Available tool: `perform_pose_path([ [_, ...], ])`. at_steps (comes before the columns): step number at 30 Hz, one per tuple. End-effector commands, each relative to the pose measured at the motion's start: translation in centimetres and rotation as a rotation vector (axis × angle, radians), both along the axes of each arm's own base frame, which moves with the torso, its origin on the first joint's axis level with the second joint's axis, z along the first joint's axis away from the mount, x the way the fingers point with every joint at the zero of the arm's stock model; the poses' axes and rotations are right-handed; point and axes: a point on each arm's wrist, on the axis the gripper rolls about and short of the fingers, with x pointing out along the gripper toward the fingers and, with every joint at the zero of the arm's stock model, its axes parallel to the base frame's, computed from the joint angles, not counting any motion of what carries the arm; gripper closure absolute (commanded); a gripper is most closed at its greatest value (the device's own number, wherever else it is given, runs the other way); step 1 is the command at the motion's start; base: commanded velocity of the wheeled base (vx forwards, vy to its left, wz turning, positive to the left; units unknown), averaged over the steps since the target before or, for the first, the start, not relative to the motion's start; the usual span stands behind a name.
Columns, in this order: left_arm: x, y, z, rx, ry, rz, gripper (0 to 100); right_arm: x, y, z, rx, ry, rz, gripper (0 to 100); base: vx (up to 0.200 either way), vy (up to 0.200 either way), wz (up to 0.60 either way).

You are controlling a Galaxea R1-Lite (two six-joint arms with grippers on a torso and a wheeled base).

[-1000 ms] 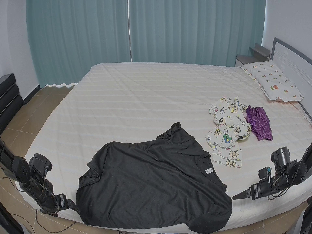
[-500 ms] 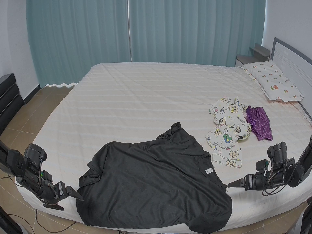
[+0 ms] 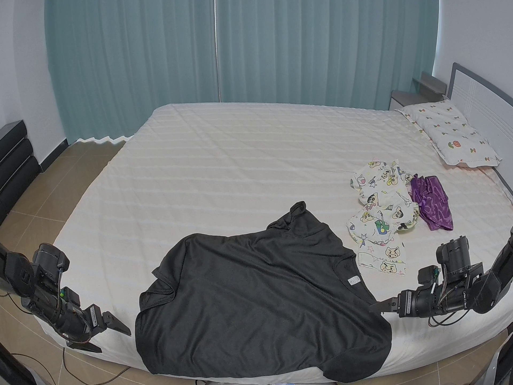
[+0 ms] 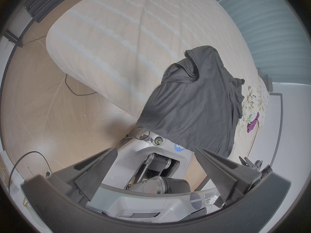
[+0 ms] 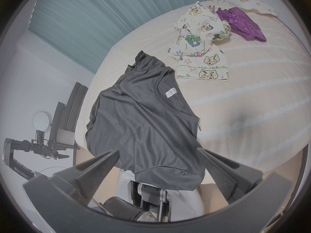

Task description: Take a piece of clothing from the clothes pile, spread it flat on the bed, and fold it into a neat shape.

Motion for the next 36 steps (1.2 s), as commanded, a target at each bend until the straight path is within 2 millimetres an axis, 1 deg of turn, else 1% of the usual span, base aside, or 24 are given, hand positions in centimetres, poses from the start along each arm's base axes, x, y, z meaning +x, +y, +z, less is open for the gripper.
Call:
perform_pose_path([
  [1,-0.4,-0.1,0.0,0.0,0.005,0.001,0,-0.1,0.0,0.2,0.001,-0.008,0.0,0,-0.2,0.0,0.0],
  [12,-0.7,-0.1,-0.2,-0.003,0.017,0.0,0,-0.1,0.0,0.2,0.003,-0.007,0.001,0,-0.2,0.0,0.0],
  [16,-0.7,-0.1,-0.2,-0.002,0.017,0.001,0,-0.1,0.0,0.2,0.003,-0.005,0.0,0,0.0,0.0,0.0],
  [21,0.0,0.0,0.1,-0.001,0.0,0.012,0,-0.1,0.0,0.1,0.003,-0.002,0.0,0,0.0,0.0,0.0],
  [24,0.1,0.0,0.1,-0.002,-0.002,0.013,0,-0.1,0.0,0.1,0.002,-0.001,0.0,0,0.0,0.0,0.0],
  [27,0.2,0.1,0.4,-0.033,-0.02,0.013,0,-0.1,0.0,0.1,0.003,-0.002,-0.001,0,0.0,0.0,0.0],
  [36,0.6,0.9,0.5,-0.041,-0.035,0.052,0,0.2,0.1,0.3,0.006,-0.015,0.0,0,0.0,0.2,0.0],
])
